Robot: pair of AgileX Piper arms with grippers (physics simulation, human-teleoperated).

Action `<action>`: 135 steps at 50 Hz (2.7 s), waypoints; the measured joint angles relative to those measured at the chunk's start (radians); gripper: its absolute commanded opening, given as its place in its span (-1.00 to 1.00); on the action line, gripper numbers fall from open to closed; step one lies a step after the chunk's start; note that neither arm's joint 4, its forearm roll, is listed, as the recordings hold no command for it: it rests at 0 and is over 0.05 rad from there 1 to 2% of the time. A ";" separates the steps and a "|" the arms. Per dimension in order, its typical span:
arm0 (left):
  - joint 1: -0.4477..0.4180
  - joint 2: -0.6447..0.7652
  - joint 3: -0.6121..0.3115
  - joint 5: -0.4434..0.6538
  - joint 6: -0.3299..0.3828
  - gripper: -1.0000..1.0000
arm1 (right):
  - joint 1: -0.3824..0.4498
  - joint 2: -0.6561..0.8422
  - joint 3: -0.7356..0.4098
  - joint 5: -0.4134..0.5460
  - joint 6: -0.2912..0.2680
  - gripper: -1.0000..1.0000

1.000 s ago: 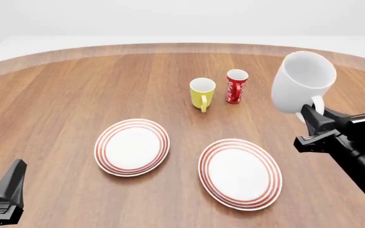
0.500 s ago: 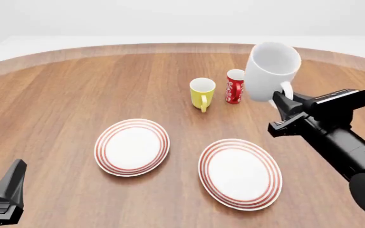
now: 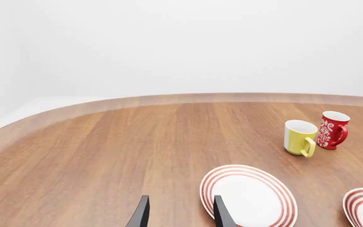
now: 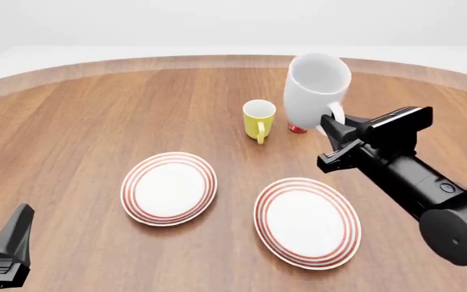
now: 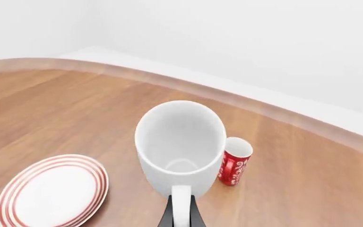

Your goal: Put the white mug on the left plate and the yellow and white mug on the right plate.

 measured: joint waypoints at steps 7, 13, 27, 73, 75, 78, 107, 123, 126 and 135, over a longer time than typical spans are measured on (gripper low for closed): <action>0.000 0.000 0.000 0.000 0.000 1.00 | 0.026 0.026 -0.017 -0.004 -0.001 -1.00; 0.000 0.000 0.000 0.000 0.000 1.00 | 0.046 0.048 -0.033 -0.007 -0.003 -1.00; 0.000 0.000 0.000 0.000 0.000 1.00 | 0.085 0.103 -0.071 -0.017 -0.002 -1.00; 0.000 0.000 0.000 0.000 0.000 1.00 | 0.224 0.304 -0.198 -0.041 0.012 -1.00; 0.000 0.000 0.000 0.000 0.000 1.00 | 0.230 0.313 -0.203 -0.042 0.013 -1.00; 0.000 0.000 0.000 0.000 0.000 1.00 | 0.238 0.325 -0.210 -0.043 0.013 -1.00; 0.000 0.000 0.000 0.000 0.000 1.00 | 0.305 0.424 -0.269 -0.052 0.025 -1.00; 0.000 0.000 0.000 0.000 0.000 1.00 | 0.344 0.479 -0.308 -0.055 0.040 -1.00; 0.000 0.000 0.000 0.000 0.000 1.00 | 0.351 0.489 -0.315 -0.056 0.042 -1.00; 0.000 0.000 0.000 0.000 0.000 1.00 | 0.367 0.515 -0.336 -0.057 0.049 -1.00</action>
